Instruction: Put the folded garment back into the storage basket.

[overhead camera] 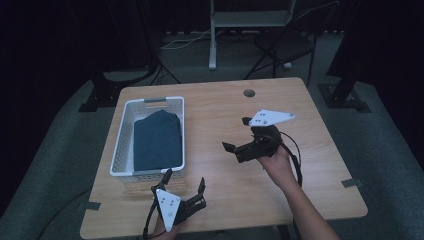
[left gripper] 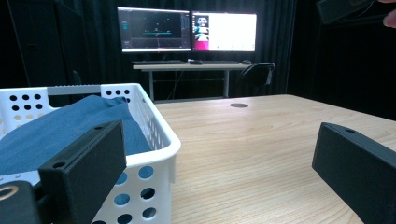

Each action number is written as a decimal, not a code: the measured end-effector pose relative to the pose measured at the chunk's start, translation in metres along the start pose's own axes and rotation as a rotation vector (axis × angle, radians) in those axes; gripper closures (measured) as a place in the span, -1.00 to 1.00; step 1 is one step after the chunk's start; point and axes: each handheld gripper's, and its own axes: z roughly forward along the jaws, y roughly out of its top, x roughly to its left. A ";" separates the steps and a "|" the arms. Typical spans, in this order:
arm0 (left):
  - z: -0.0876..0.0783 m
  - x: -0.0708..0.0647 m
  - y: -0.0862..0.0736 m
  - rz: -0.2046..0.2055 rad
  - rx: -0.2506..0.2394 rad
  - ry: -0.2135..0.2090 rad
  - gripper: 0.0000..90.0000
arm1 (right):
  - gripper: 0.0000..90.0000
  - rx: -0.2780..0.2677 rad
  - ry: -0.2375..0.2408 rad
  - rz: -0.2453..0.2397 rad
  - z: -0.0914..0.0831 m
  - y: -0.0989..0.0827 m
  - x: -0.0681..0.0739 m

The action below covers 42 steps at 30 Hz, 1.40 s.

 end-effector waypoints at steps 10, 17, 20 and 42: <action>0.000 0.000 0.000 0.001 0.000 0.001 -0.91 | -1.00 -0.004 -0.053 0.016 -0.027 -0.015 -0.006; 0.000 0.000 0.000 0.001 0.001 0.002 -0.91 | -1.00 -0.010 -0.081 0.035 -0.046 -0.030 -0.009; 0.000 0.000 0.000 0.000 0.000 0.002 -0.91 | -1.00 -0.016 -0.091 0.048 -0.052 -0.036 -0.011; 0.000 0.000 0.000 0.001 0.000 0.007 -0.91 | -0.98 -0.079 -0.184 0.107 -0.094 -0.089 -0.018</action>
